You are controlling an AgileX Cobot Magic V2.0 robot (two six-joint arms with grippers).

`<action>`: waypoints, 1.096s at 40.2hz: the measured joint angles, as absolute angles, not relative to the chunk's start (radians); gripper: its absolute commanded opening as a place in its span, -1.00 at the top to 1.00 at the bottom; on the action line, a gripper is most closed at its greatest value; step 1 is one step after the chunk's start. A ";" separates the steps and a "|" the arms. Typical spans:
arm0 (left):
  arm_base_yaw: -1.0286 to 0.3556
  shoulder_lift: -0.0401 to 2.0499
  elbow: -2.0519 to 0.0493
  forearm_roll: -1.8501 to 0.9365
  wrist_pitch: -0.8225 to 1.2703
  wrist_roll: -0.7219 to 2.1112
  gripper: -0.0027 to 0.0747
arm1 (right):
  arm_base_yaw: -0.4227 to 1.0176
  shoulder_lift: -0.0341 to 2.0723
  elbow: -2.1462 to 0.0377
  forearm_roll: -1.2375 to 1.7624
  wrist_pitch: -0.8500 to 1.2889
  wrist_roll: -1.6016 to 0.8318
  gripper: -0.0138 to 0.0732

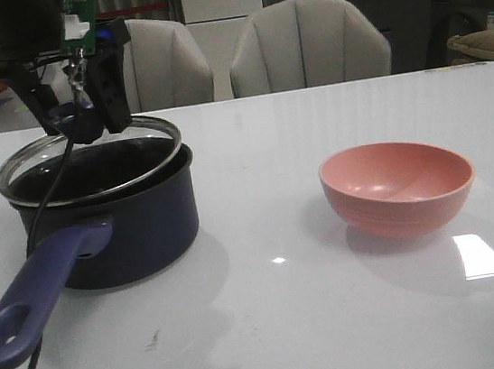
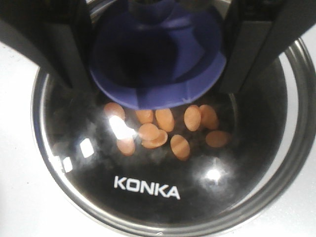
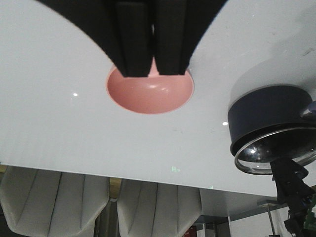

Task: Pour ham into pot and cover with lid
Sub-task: 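Lower the glass lid onto the saucepan rim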

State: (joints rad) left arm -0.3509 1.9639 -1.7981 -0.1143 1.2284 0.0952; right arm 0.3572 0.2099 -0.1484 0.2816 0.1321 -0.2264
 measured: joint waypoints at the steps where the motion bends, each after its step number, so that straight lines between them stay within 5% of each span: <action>1: -0.351 1.964 -1.798 -0.114 1.228 0.095 -0.06 | 0.357 0.210 -0.148 0.282 0.132 -0.226 0.34; 24: -0.353 2.001 -1.810 -0.126 1.221 0.095 -0.09 | 0.357 0.210 -0.148 0.282 0.132 -0.226 0.34; 35: -0.353 2.008 -1.814 -0.128 1.227 0.095 -0.60 | 0.357 0.210 -0.148 0.282 0.132 -0.226 0.34; 44: -0.355 2.018 -1.834 -0.116 1.238 0.095 -0.64 | 0.357 0.210 -0.148 0.282 0.132 -0.226 0.34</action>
